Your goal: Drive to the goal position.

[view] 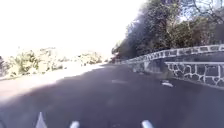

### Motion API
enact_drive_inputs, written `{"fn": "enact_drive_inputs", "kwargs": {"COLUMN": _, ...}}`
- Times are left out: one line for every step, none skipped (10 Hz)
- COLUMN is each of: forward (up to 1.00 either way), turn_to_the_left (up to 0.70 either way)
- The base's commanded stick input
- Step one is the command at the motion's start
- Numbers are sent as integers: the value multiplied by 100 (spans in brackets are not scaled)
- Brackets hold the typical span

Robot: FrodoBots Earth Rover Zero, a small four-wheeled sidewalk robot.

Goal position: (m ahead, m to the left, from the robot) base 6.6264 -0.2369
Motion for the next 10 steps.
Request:
{"fn": "enact_drive_inputs", "kwargs": {"forward": 70, "turn_to_the_left": 0}}
{"fn": "enact_drive_inputs", "kwargs": {"forward": 70, "turn_to_the_left": 0}}
{"fn": "enact_drive_inputs", "kwargs": {"forward": 70, "turn_to_the_left": 0}}
{"fn": "enact_drive_inputs", "kwargs": {"forward": 70, "turn_to_the_left": 0}}
{"fn": "enact_drive_inputs", "kwargs": {"forward": 70, "turn_to_the_left": 0}}
{"fn": "enact_drive_inputs", "kwargs": {"forward": 70, "turn_to_the_left": 0}}
{"fn": "enact_drive_inputs", "kwargs": {"forward": 70, "turn_to_the_left": 0}}
{"fn": "enact_drive_inputs", "kwargs": {"forward": 70, "turn_to_the_left": 0}}
{"fn": "enact_drive_inputs", "kwargs": {"forward": 70, "turn_to_the_left": 0}}
{"fn": "enact_drive_inputs", "kwargs": {"forward": 70, "turn_to_the_left": 0}}
